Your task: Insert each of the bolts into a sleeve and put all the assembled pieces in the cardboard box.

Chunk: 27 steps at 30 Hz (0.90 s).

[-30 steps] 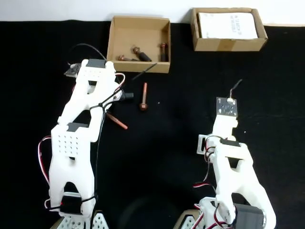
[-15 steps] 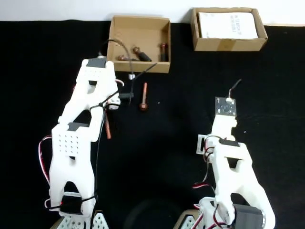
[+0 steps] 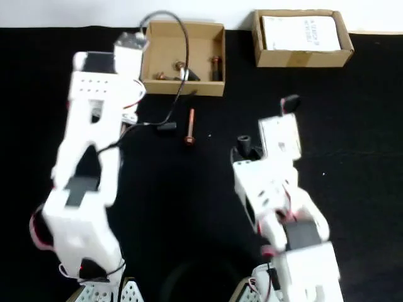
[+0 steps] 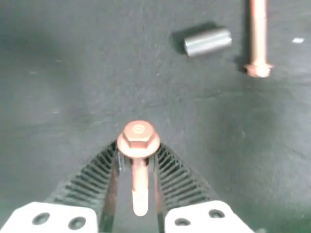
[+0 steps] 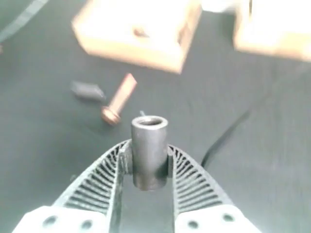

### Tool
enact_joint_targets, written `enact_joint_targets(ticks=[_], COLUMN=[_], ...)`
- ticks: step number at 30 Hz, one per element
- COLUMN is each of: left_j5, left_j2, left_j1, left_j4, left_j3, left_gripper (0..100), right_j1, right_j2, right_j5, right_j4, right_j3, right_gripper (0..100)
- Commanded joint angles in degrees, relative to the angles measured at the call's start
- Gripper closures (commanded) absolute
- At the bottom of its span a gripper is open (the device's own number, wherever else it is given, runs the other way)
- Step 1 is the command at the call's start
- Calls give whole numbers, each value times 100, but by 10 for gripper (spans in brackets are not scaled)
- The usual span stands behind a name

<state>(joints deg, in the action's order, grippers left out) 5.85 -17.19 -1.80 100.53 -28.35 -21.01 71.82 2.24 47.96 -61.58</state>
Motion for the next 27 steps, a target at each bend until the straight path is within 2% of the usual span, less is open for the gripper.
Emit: enact_joint_targets(ticks=[1,3,7,9,16,19,21,23,27], left_j5=[273,325,281,281,264,-220,-826,-1310,-1547], left_j2=[2273,3240,5007,5701,7037,7222,7187,7108,6703], left_j1=[295,365,409,602,1578,1895,2035,2211,2607], left_j4=[-53,-396,-1574,-2171,-4167,-4791,-5020,-5160,-5073], left_j3=[716,1270,2431,3064,5218,5560,5534,5534,5543], left_gripper=[992,992,992,992,991,991,991,991,991], right_j1=[-576,-910,-1393,-1446,-1464,-1464,-1464,-1464,-1464], right_j2=[1534,2088,2633,2677,2659,2668,2668,2642,2457], right_j5=[-62,-202,-1363,-1679,-1521,-1020,-914,-932,-923], right_j4=[400,629,655,470,-2044,-2782,-3354,-3486,-3459], right_j3=[286,277,-233,-787,-2853,-3732,-4145,-4259,-4259], right_gripper=[992,992,992,992,992,992,992,992,992])
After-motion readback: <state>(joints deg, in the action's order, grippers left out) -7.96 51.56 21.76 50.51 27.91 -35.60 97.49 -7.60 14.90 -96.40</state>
